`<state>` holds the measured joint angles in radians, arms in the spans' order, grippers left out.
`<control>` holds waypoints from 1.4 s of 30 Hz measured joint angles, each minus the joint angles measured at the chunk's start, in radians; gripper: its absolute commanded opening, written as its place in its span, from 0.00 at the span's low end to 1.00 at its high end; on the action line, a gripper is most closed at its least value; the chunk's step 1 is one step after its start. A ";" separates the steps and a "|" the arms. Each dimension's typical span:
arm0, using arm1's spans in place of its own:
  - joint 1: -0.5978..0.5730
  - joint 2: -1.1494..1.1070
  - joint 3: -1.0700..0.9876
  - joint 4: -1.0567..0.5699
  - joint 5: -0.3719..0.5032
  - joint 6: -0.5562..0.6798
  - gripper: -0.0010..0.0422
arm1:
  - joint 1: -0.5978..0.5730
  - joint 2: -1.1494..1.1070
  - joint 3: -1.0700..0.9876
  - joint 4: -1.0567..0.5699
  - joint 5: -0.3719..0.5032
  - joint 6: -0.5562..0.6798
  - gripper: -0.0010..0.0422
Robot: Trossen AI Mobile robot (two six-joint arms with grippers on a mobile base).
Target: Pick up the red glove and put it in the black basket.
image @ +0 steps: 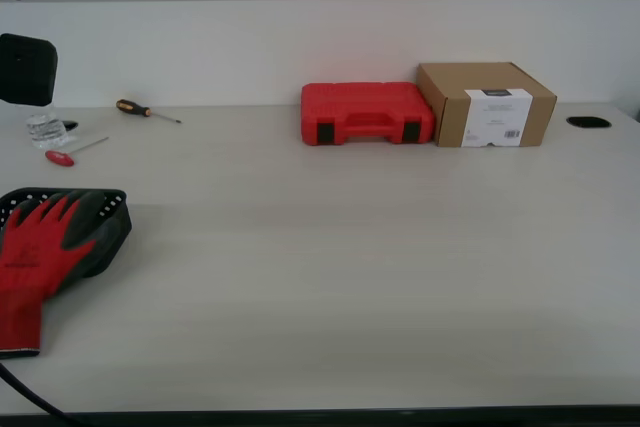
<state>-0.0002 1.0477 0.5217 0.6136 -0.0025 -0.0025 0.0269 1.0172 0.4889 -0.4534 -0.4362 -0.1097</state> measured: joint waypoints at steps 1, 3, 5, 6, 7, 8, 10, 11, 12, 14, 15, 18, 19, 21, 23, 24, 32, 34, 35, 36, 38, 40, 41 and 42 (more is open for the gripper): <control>0.002 0.000 0.000 0.000 0.000 0.000 0.02 | 0.000 0.000 0.000 0.003 0.016 0.005 0.21; 0.001 0.000 0.000 0.000 0.000 0.000 0.02 | 0.000 0.000 0.000 0.007 0.029 0.007 0.19; 0.002 0.000 0.000 0.000 0.000 0.000 0.02 | 0.000 0.000 0.000 0.007 0.029 0.006 0.22; 0.002 0.000 0.000 0.000 0.000 0.000 0.02 | 0.000 0.000 0.000 0.006 0.029 0.002 0.26; 0.000 0.000 0.000 0.000 0.000 0.000 0.02 | 0.000 -0.001 0.000 0.005 0.031 -0.005 0.30; 0.002 0.000 0.000 0.000 0.000 0.000 0.02 | 0.000 -0.002 0.000 0.004 0.037 -0.013 0.34; 0.001 0.000 0.000 0.000 0.000 0.000 0.02 | 0.000 -0.002 0.000 0.003 0.055 -0.016 0.44; 0.002 0.000 0.000 0.000 0.000 0.000 0.02 | -0.001 -0.002 0.000 0.003 0.070 -0.016 0.52; 0.000 0.000 0.000 0.000 0.000 0.000 0.02 | -0.001 -0.002 0.000 0.003 0.077 -0.016 0.58; 0.001 0.000 0.000 0.000 0.000 0.000 0.02 | -0.001 -0.002 0.000 0.003 0.092 -0.018 0.72; 0.001 0.000 0.000 0.000 0.000 0.000 0.02 | -0.001 -0.002 0.000 0.003 0.107 -0.019 0.86; 0.000 0.000 0.000 0.000 0.000 0.000 0.02 | -0.001 -0.002 0.000 0.005 0.139 -0.020 0.88; 0.000 0.000 0.000 0.000 0.000 0.000 0.02 | -0.001 -0.003 0.000 0.006 0.155 -0.023 0.75; 0.000 0.000 0.000 0.000 0.000 0.000 0.02 | -0.001 -0.003 0.000 0.006 0.172 -0.025 0.46; 0.001 0.000 0.000 0.000 0.000 0.000 0.02 | -0.001 -0.003 0.000 0.006 0.191 -0.027 0.15; 0.000 0.000 0.000 0.000 0.000 0.000 0.02 | -0.001 -0.003 0.000 0.007 0.197 -0.031 0.03; 0.000 0.000 0.000 0.000 0.000 0.000 0.02 | -0.001 -0.003 0.000 0.037 0.199 -0.072 0.50; 0.000 0.000 0.000 0.000 0.000 0.000 0.02 | -0.001 -0.003 0.000 0.054 0.199 -0.072 0.82; 0.000 0.000 0.000 0.000 0.000 0.000 0.02 | -0.001 -0.003 0.000 0.063 0.199 -0.073 0.98; 0.000 0.000 0.000 0.000 0.000 0.000 0.02 | -0.001 -0.003 0.000 0.068 0.200 -0.072 0.94; 0.000 0.000 0.000 0.000 0.000 0.000 0.02 | -0.001 -0.003 0.000 0.082 0.200 -0.072 0.74; 0.000 0.000 0.000 0.000 0.000 0.000 0.02 | -0.001 -0.003 0.000 0.089 0.200 -0.073 0.52; 0.001 0.000 0.000 0.000 0.000 0.000 0.02 | -0.001 -0.003 0.000 0.089 0.200 -0.073 0.40; 0.001 0.000 0.000 0.000 0.000 0.000 0.02 | -0.001 -0.003 0.000 0.090 0.200 -0.073 0.29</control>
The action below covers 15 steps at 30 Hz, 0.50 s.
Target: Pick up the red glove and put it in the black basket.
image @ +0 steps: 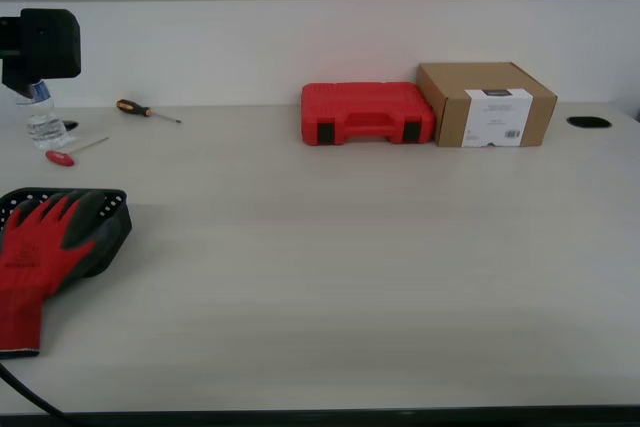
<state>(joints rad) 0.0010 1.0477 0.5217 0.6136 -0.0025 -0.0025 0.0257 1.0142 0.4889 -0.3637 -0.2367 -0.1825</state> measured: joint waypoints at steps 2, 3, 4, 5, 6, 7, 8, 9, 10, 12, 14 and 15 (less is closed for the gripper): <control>0.000 0.000 0.000 0.000 0.000 0.000 0.02 | 0.000 0.000 0.000 0.001 0.000 0.000 0.04; -0.001 0.000 0.000 0.000 0.000 0.000 0.02 | 0.000 0.000 0.000 0.000 0.004 0.000 0.02; -0.001 0.000 0.000 0.000 0.000 0.000 0.02 | 0.000 0.000 0.000 -0.005 0.027 -0.007 0.07; -0.001 0.000 0.000 0.000 0.000 0.000 0.02 | 0.000 0.000 0.000 -0.011 0.055 -0.016 0.12; 0.000 0.000 0.000 0.000 0.000 0.000 0.02 | 0.000 0.000 0.000 -0.011 0.077 -0.018 0.19; 0.000 0.000 0.000 0.000 0.000 0.000 0.02 | 0.000 0.000 0.000 -0.011 0.087 -0.019 0.33; -0.001 0.000 0.000 0.000 0.000 0.000 0.02 | 0.000 0.000 0.000 -0.011 0.087 -0.019 0.38; -0.001 0.000 0.000 0.000 0.000 0.000 0.02 | 0.000 0.000 0.000 -0.011 0.087 -0.019 0.48; -0.001 0.000 0.000 0.000 0.000 0.000 0.02 | 0.000 0.000 0.000 -0.010 0.089 -0.019 0.62; 0.000 0.000 0.000 0.000 0.000 0.000 0.02 | 0.000 0.000 0.000 -0.008 0.090 -0.019 0.93; -0.001 0.000 0.000 0.000 0.000 0.000 0.02 | 0.000 0.000 0.000 -0.008 0.090 -0.017 0.82; -0.001 0.000 0.000 0.000 0.000 0.000 0.02 | 0.000 0.000 0.000 -0.008 0.090 -0.013 0.74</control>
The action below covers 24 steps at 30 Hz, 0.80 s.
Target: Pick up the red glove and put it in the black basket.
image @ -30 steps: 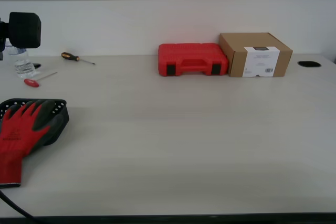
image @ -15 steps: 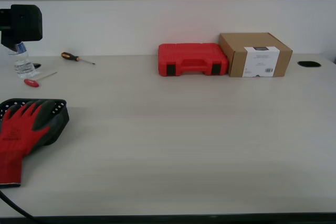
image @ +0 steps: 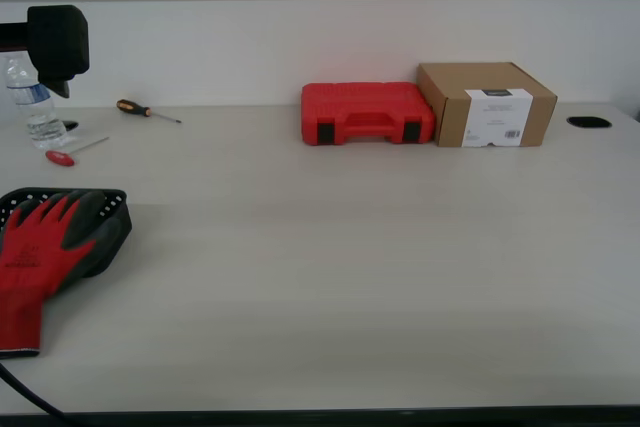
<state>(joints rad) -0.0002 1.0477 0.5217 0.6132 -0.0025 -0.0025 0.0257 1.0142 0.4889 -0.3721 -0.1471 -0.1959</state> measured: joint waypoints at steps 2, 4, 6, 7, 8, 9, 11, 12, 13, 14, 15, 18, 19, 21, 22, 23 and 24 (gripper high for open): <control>0.002 0.000 0.000 0.000 0.000 0.000 0.02 | 0.000 0.000 0.000 0.000 0.000 0.000 0.49; 0.001 0.000 0.000 0.000 0.000 0.000 0.02 | 0.000 0.000 0.000 0.000 0.000 0.000 0.26; 0.001 0.000 0.000 0.000 0.000 0.000 0.02 | 0.000 0.000 0.000 0.000 0.000 0.001 0.05; 0.001 0.000 0.000 0.000 0.000 0.000 0.02 | 0.000 0.000 0.000 0.000 0.000 0.000 0.02; 0.001 0.000 0.000 0.000 0.000 0.000 0.02 | 0.000 0.000 0.000 0.000 0.000 -0.005 0.08; 0.001 0.000 0.000 0.000 0.000 0.000 0.02 | 0.000 0.000 0.000 0.000 0.000 -0.008 0.13; 0.001 0.000 0.000 0.000 0.000 0.000 0.02 | 0.000 0.000 0.000 0.000 0.000 -0.008 0.23; 0.000 0.000 0.000 0.000 0.000 0.000 0.02 | 0.000 0.000 0.000 0.000 0.000 -0.008 0.30; 0.000 0.000 0.000 0.000 0.000 0.000 0.02 | 0.000 0.000 0.000 0.000 0.000 -0.008 0.38; 0.000 0.000 0.000 0.000 0.000 0.000 0.02 | 0.000 0.000 0.000 0.000 0.000 -0.008 0.55; 0.000 0.000 0.000 0.000 0.000 0.000 0.02 | 0.000 0.000 0.000 0.000 0.000 -0.008 0.69; 0.001 0.000 0.000 0.000 0.000 0.000 0.02 | 0.000 0.000 0.000 0.000 0.000 -0.008 0.97; 0.000 0.000 0.000 0.000 0.000 0.000 0.02 | 0.000 0.000 0.000 0.000 0.000 -0.004 0.87; 0.001 0.000 0.000 0.000 0.000 0.000 0.02 | 0.000 0.000 0.000 0.000 0.000 0.000 0.63; 0.001 0.000 0.000 0.000 0.000 0.000 0.02 | 0.000 0.000 0.000 0.000 0.000 0.001 0.49; 0.000 0.000 0.000 0.000 0.000 0.000 0.02 | 0.000 0.000 0.000 0.000 0.000 0.002 0.37; 0.000 0.000 0.000 0.000 0.000 0.000 0.02 | 0.000 0.000 0.000 0.000 0.000 0.002 0.21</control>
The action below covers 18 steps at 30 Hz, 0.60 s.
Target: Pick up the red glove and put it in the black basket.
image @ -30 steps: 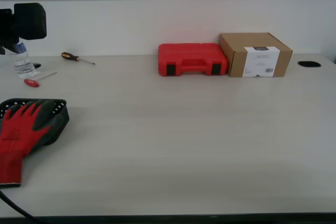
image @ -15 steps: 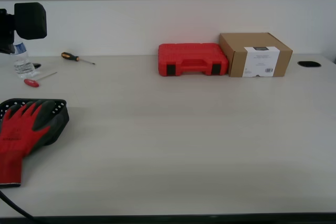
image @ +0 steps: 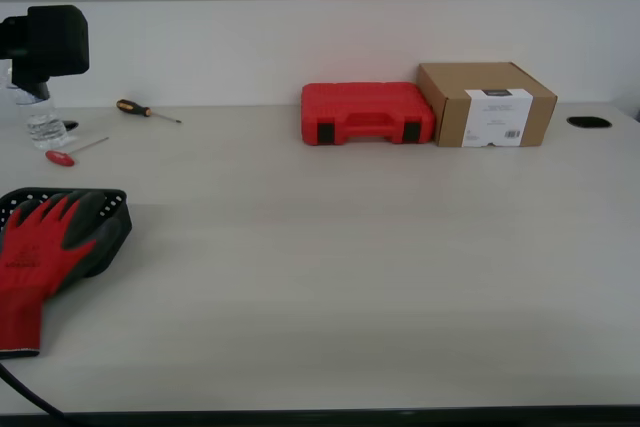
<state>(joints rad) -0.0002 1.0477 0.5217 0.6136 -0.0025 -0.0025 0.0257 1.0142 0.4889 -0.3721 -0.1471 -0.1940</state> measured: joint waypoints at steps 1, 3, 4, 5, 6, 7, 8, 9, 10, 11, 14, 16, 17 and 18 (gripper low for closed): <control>0.001 0.000 0.000 0.000 0.000 0.000 0.02 | 0.000 0.000 0.000 0.000 0.000 0.002 0.13; 0.000 0.000 0.000 0.000 0.000 0.000 0.02 | 0.000 0.000 0.000 0.000 0.000 0.001 0.02; 0.001 0.000 0.000 0.000 0.000 0.000 0.02 | 0.000 0.000 0.000 0.000 0.000 -0.008 0.09; 0.001 0.000 0.000 0.000 0.000 0.000 0.02 | 0.000 0.000 0.000 0.000 0.000 -0.010 0.14; 0.001 0.000 0.000 0.000 0.000 0.000 0.02 | 0.000 0.000 0.000 0.000 0.000 -0.010 0.22; 0.001 0.000 0.000 0.000 0.000 0.000 0.02 | 0.000 0.000 0.000 0.000 0.000 -0.010 0.31; 0.002 0.000 0.000 0.000 0.000 0.000 0.02 | 0.000 0.000 0.000 0.000 0.000 -0.010 0.38; 0.000 0.000 0.000 0.000 0.000 0.000 0.02 | 0.000 0.000 0.000 0.000 0.000 -0.010 0.48; 0.001 0.000 0.000 0.000 0.000 0.000 0.02 | 0.000 0.000 0.000 0.000 0.000 -0.010 0.58; 0.001 0.000 0.000 0.000 0.000 0.000 0.02 | 0.000 0.000 0.000 0.000 0.000 -0.010 0.72; 0.000 0.000 0.000 0.000 0.000 0.000 0.02 | 0.000 0.000 0.000 0.000 0.000 -0.010 0.99; 0.000 0.000 0.000 0.000 0.000 0.000 0.02 | 0.000 0.000 0.000 0.000 0.000 -0.004 0.61; 0.001 0.000 0.000 0.000 0.000 0.000 0.02 | 0.000 0.000 0.000 0.000 0.000 -0.002 0.51; 0.001 0.000 0.000 0.000 0.000 0.000 0.02 | 0.000 0.000 0.000 0.000 0.000 -0.002 0.31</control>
<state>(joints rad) 0.0006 1.0477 0.5217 0.6136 -0.0025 -0.0029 0.0257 1.0142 0.4889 -0.3717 -0.1471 -0.1959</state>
